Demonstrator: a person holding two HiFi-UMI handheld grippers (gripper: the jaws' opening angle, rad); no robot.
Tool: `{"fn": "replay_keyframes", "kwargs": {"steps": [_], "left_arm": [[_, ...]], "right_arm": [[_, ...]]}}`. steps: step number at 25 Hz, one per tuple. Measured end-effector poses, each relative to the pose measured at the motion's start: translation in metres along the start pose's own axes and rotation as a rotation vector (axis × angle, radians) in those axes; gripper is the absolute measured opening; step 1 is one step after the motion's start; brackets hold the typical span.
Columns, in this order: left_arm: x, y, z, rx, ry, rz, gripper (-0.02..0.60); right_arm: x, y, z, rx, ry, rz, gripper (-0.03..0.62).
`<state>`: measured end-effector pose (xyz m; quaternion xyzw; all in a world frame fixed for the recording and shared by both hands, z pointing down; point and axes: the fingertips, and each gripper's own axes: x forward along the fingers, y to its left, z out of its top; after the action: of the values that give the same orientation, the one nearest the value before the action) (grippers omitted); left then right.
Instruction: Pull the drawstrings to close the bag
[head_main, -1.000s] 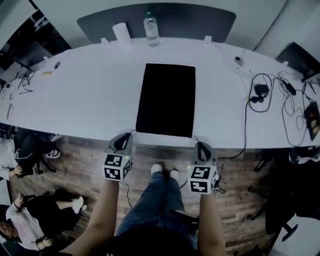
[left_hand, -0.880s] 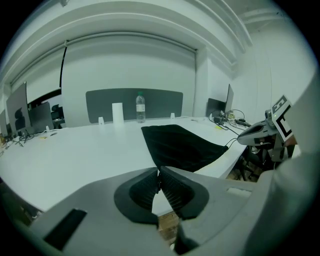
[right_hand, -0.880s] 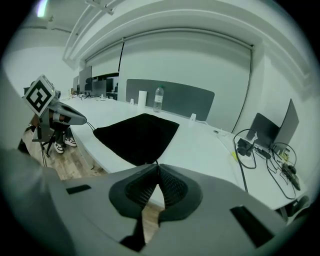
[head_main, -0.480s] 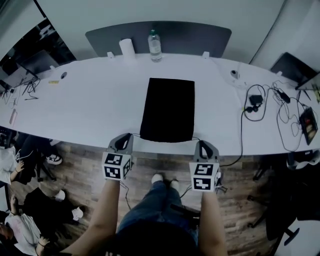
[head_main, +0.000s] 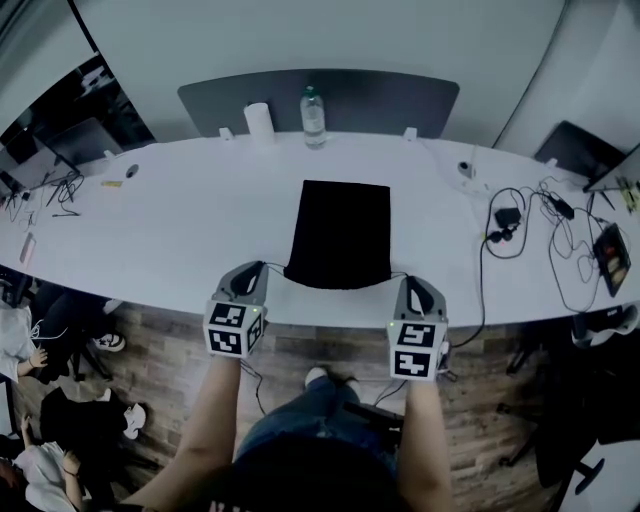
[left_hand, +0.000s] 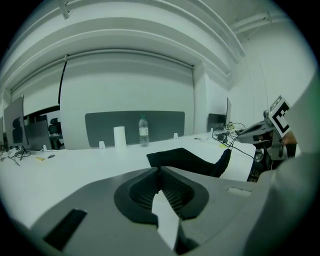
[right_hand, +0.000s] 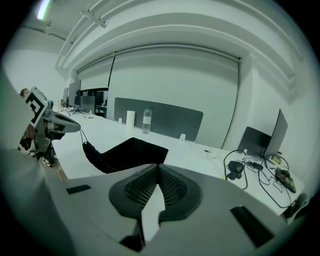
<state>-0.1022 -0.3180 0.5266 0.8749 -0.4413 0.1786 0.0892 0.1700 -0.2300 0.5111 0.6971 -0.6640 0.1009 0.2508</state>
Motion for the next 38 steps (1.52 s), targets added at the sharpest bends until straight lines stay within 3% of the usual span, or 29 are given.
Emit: {"fn": "replay_keyframes", "kwargs": {"steps": [15,26,38], "left_arm": [[0.007,0.046,0.059,0.039,-0.108,0.016,0.017],[0.016,0.056,0.097,0.039,-0.151,0.08,0.017],[0.022,0.068,0.114,0.051,-0.153,0.135,0.017]], "right_arm": [[0.004,-0.028,0.055,-0.012,-0.08,-0.111,0.006],[0.016,-0.061,0.085,-0.031,-0.113,-0.122,0.006],[0.021,-0.084,0.094,0.013,-0.13,-0.133,0.006]]}}
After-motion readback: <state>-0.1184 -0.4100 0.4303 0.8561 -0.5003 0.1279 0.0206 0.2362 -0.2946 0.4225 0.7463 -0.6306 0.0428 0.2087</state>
